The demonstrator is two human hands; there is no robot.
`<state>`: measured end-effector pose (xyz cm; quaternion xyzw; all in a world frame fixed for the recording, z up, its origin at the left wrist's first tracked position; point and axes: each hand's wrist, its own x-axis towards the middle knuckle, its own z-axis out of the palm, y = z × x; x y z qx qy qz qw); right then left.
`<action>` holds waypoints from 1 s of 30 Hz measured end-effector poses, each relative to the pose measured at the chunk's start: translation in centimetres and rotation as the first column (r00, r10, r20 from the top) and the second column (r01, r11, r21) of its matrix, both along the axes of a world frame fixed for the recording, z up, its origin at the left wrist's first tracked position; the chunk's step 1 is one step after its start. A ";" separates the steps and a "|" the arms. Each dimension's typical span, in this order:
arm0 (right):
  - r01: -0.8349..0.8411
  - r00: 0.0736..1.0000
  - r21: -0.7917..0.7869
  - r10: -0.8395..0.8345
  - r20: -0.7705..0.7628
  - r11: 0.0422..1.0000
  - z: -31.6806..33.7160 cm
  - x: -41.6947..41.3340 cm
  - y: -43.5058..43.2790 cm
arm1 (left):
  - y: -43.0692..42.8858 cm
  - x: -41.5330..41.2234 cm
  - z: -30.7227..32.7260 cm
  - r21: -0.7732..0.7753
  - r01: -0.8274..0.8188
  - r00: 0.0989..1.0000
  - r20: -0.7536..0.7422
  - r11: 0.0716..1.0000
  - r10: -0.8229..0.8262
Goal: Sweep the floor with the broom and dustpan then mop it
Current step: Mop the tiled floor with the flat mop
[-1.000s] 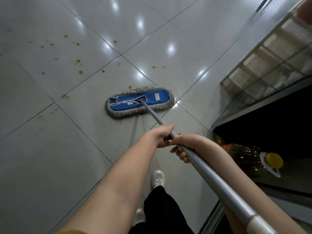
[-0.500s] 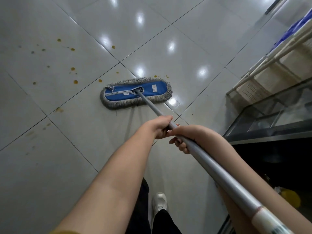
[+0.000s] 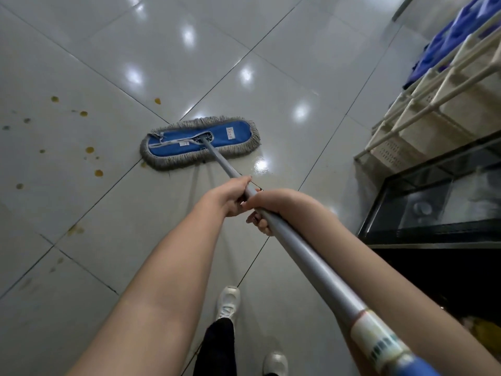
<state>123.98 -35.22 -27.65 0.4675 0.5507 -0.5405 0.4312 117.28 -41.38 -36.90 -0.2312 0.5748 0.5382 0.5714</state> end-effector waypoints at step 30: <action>0.134 0.991 -0.057 -0.135 -0.006 0.989 1.7 29.0 4.7 | 5.4 27.0 1.5 -0.045 0.165 0.985 0.068 0.985 -0.162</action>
